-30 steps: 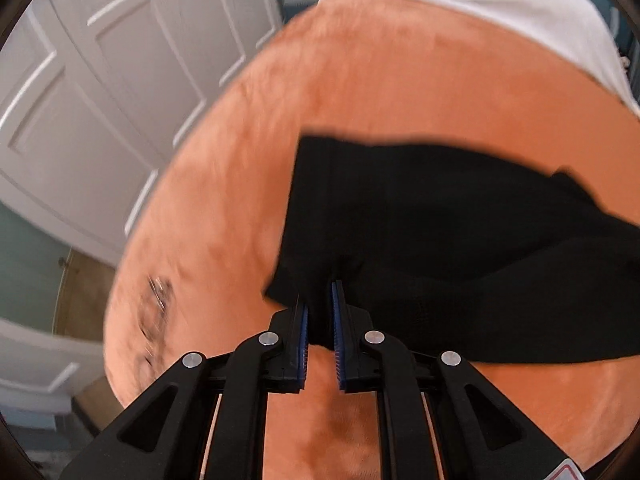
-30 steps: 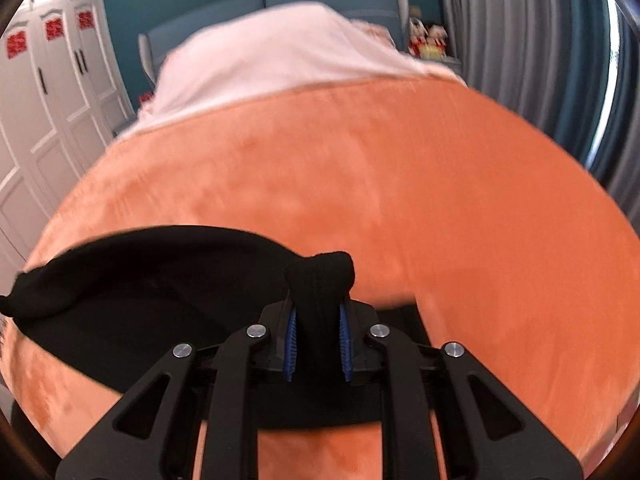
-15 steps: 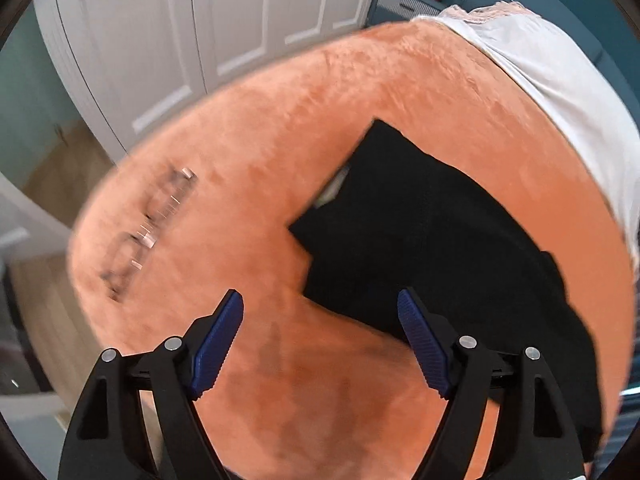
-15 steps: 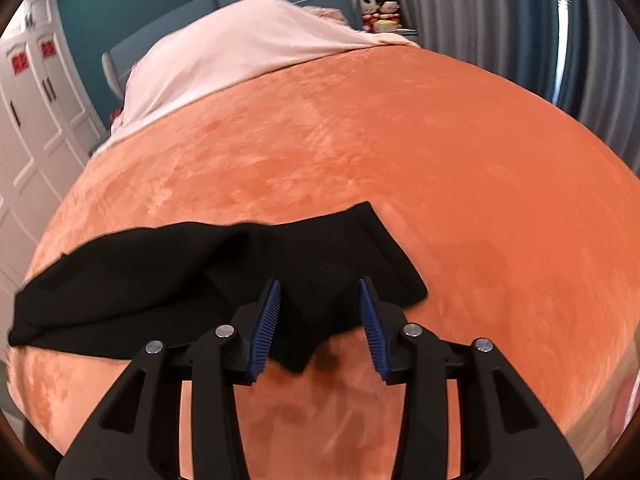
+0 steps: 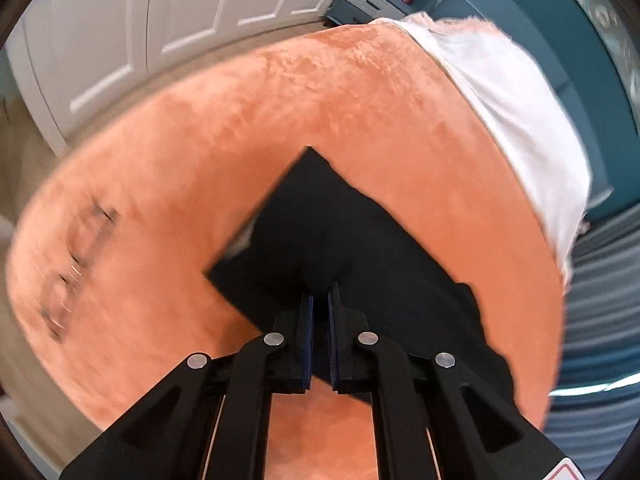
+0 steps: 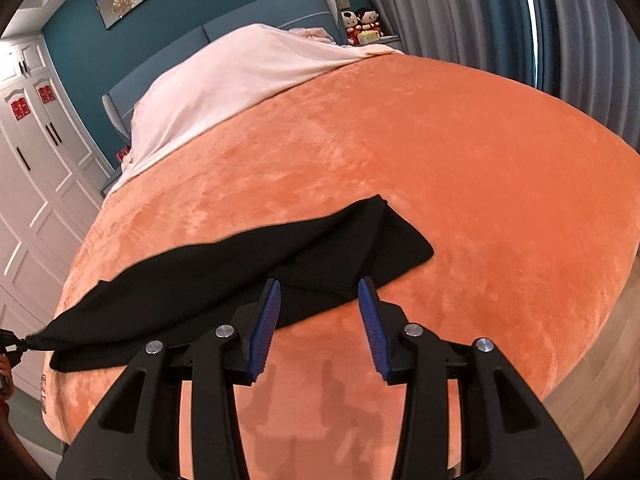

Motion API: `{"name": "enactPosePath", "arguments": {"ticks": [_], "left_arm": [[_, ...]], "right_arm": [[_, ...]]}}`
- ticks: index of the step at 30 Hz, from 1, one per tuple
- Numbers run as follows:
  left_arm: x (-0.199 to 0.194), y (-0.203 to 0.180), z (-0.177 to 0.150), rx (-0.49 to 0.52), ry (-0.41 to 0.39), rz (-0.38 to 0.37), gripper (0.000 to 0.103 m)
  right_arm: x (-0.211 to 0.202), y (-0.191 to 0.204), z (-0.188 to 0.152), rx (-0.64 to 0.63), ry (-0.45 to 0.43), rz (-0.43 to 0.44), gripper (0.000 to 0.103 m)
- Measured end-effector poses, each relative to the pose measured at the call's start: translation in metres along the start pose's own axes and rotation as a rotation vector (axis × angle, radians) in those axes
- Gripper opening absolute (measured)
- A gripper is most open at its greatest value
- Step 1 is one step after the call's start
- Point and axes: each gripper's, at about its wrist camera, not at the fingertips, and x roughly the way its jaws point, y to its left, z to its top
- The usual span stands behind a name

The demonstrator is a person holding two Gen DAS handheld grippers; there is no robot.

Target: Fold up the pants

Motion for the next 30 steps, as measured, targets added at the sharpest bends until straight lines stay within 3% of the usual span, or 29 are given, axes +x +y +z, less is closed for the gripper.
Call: {"name": "enactPosePath", "arguments": {"ticks": [2,3,4,5,7,8,10,12,14,17,19,20,22,23,25,27,30], "left_arm": [[0.027,0.010,-0.003,0.064,0.046,0.160,0.008],[0.050,0.020,-0.008,0.094,0.085,0.325,0.007],[0.064,0.029,-0.015,0.107,0.110,0.435,0.004],[0.067,0.037,-0.022,0.091,0.115,0.463,0.004],[0.048,0.048,-0.038,0.016,0.071,0.374,0.007],[0.036,0.046,-0.046,0.007,0.041,0.364,0.007],[0.017,0.035,-0.061,0.047,-0.013,0.379,0.008],[0.001,0.011,-0.080,0.125,-0.056,0.381,0.020],[-0.009,-0.023,-0.102,0.193,-0.074,0.338,0.039],[-0.018,-0.065,-0.135,0.284,-0.099,0.299,0.040],[-0.019,-0.100,-0.158,0.355,-0.106,0.269,0.043],[-0.019,-0.112,-0.166,0.375,-0.104,0.249,0.049],[-0.020,-0.141,-0.184,0.418,-0.084,0.196,0.053],[-0.018,-0.155,-0.193,0.440,-0.065,0.171,0.053],[-0.012,-0.169,-0.200,0.457,-0.047,0.159,0.053],[-0.007,-0.175,-0.203,0.470,-0.027,0.153,0.053],[-0.007,-0.179,-0.211,0.480,-0.027,0.149,0.054]], "right_arm": [[0.005,0.001,-0.003,0.009,0.009,0.000,0.047],[0.012,0.001,-0.007,0.017,0.026,-0.010,0.049],[0.017,0.000,-0.010,0.031,0.044,-0.013,0.049],[0.021,-0.002,-0.012,0.047,0.060,-0.012,0.049],[0.021,-0.003,-0.012,0.063,0.069,-0.008,0.050],[0.019,-0.004,-0.011,0.062,0.062,-0.005,0.053],[0.019,-0.010,-0.005,0.079,0.051,-0.013,0.064],[0.026,-0.020,0.007,0.138,0.042,0.004,0.064],[0.042,-0.031,0.023,0.235,0.050,0.058,0.064],[0.068,-0.035,0.044,0.329,0.073,0.128,0.066],[0.094,-0.031,0.057,0.367,0.135,0.156,0.066],[0.110,-0.027,0.061,0.382,0.181,0.163,0.066],[0.140,-0.020,0.066,0.378,0.282,0.124,0.065],[0.159,-0.017,0.068,0.366,0.323,0.084,0.061],[0.186,-0.013,0.069,0.346,0.391,0.041,0.004],[0.179,-0.001,0.082,0.327,0.329,0.074,0.003],[0.107,0.033,0.117,0.197,0.076,0.252,0.003]]}}
